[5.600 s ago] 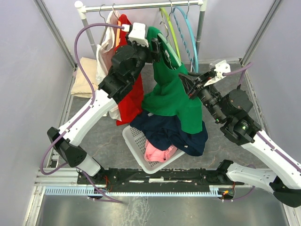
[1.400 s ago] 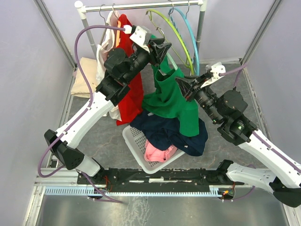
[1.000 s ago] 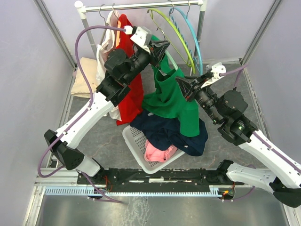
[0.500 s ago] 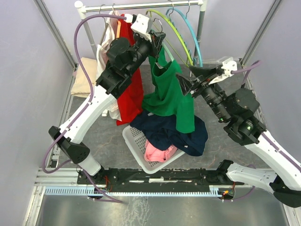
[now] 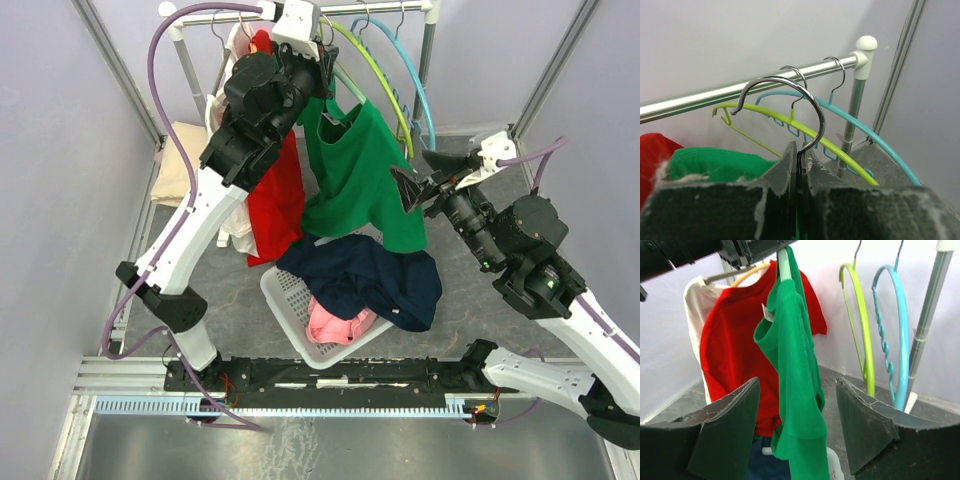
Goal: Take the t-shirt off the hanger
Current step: Pick up the hanger from the clothesline, then remove the T-shirt from the hanger.
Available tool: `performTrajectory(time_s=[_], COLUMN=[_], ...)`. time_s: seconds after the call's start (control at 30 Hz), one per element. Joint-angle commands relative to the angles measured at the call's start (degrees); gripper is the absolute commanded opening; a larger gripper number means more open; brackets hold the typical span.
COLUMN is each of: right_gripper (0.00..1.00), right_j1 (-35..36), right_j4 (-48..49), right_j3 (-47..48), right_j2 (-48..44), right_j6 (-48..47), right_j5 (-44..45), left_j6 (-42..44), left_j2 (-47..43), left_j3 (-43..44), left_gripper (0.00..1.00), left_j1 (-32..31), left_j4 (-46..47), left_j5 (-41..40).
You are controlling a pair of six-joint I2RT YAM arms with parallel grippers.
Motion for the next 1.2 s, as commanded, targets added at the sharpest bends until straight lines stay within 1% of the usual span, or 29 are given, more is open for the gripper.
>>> performTrajectory(time_s=[0.0, 0.1, 0.27, 0.4, 0.47, 0.57, 0.6, 0.7, 0.73, 0.9, 0.97, 1.03, 1.07, 1.17], right_gripper=[0.69, 0.64, 0.56, 0.50, 0.43, 0.23, 0.18, 0.05, 0.02, 0.02, 0.02, 0.02, 0.03, 0.19], right_j1=[0.11, 0.11, 0.09, 0.11, 0.11, 0.11, 0.14, 0.09, 0.11, 0.11, 0.11, 0.11, 0.11, 0.11], right_j4=[-2.57, -3.95, -4.99, -5.36, -5.30, -4.59, -4.23, -2.47, -1.63, 2.77, 4.03, 4.65, 4.73, 4.57], right_j3=[-0.69, -1.63, -3.47, -4.58, -5.30, -6.97, -7.69, -10.48, -11.56, -19.06, -21.70, -23.14, -23.53, -23.69], right_j2=[-1.20, -1.50, -1.78, -1.61, -1.67, -2.00, -2.11, -2.37, -2.52, -3.93, -5.08, -6.39, -6.78, -7.01], right_j6=[-2.07, -2.58, -1.90, -0.20, 0.86, 2.31, 2.88, 5.12, 6.12, 13.78, 15.05, 15.40, 15.20, 14.24], right_j5=[3.74, 4.89, 6.15, 4.94, 4.54, 4.93, 5.46, 9.49, 11.59, 23.78, 25.64, 25.19, 24.46, 22.46], left_j6=[2.56, 2.33, 2.49, 2.40, 2.37, 2.39, 2.39, 2.59, 2.52, 2.24, 2.32, 2.32, 2.32, 2.10], left_j2=[-3.77, -5.21, -5.43, -5.59, -5.61, -5.75, -5.73, -5.81, -5.84, -6.26, -6.31, -6.42, -6.40, -6.43], left_j3=[-1.00, -3.49, -3.31, -3.29, -3.17, -3.15, -3.12, -2.90, -2.83, -2.75, -2.71, -2.68, -2.69, -2.96], left_gripper=[0.03, 0.03, 0.03, 0.03, 0.03, 0.03, 0.03, 0.03, 0.03, 0.03, 0.03, 0.03, 0.03, 0.03], left_j1=[0.19, 0.13, 0.15, 0.13, 0.20, 0.24, 0.18, 0.23, 0.28, 0.56, 0.70, 0.85, 0.82, 0.96], left_j4=[5.63, 7.17, 7.18, 7.53, 7.66, 8.00, 8.14, 8.21, 8.22, 8.25, 8.20, 8.15, 8.12, 8.08], left_j5=[-0.90, -1.48, -2.30, -3.02, -3.28, -3.88, -4.25, -5.53, -5.74, -6.20, -6.37, -6.36, -6.41, -5.94])
